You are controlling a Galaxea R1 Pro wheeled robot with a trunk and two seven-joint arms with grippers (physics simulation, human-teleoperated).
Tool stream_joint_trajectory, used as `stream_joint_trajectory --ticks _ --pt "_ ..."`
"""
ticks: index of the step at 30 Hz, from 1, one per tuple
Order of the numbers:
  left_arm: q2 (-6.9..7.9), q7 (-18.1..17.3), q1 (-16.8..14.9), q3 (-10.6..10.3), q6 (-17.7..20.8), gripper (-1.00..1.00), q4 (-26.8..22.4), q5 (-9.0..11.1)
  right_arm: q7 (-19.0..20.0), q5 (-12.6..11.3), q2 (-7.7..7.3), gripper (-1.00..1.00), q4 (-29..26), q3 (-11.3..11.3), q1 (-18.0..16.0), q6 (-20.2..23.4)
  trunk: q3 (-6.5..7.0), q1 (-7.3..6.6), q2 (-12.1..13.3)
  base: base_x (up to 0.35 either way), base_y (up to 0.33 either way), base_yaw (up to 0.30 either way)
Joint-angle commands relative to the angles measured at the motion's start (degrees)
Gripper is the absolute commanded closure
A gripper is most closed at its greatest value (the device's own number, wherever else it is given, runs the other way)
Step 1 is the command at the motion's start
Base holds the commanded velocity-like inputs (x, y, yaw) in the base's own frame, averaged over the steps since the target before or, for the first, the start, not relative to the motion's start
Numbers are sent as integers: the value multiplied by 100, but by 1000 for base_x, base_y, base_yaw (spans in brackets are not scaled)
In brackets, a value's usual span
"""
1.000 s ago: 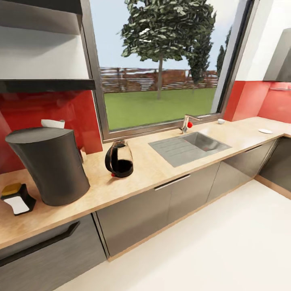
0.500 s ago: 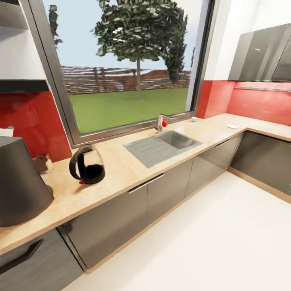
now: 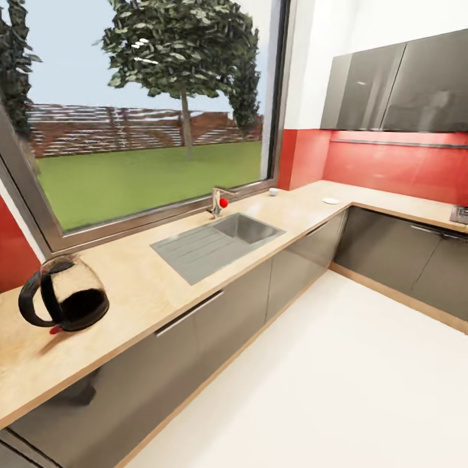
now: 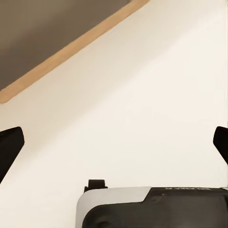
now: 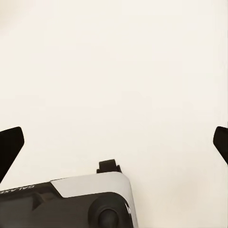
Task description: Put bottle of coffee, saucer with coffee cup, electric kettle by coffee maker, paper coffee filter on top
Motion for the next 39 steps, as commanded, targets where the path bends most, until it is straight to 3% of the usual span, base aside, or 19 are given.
stream_joint_trajectory --ticks 1,39 --pt "-4 -44 2 26 -1 -100 -9 1 -20 -46 -1 -100 1 50 -4 -14 -8 5 -7 281 -158 -300" --pt "-4 -44 2 35 -19 -100 -9 9 -20 -43 -1 -100 1 50 -4 -14 -8 5 -7 291 -149 -300"
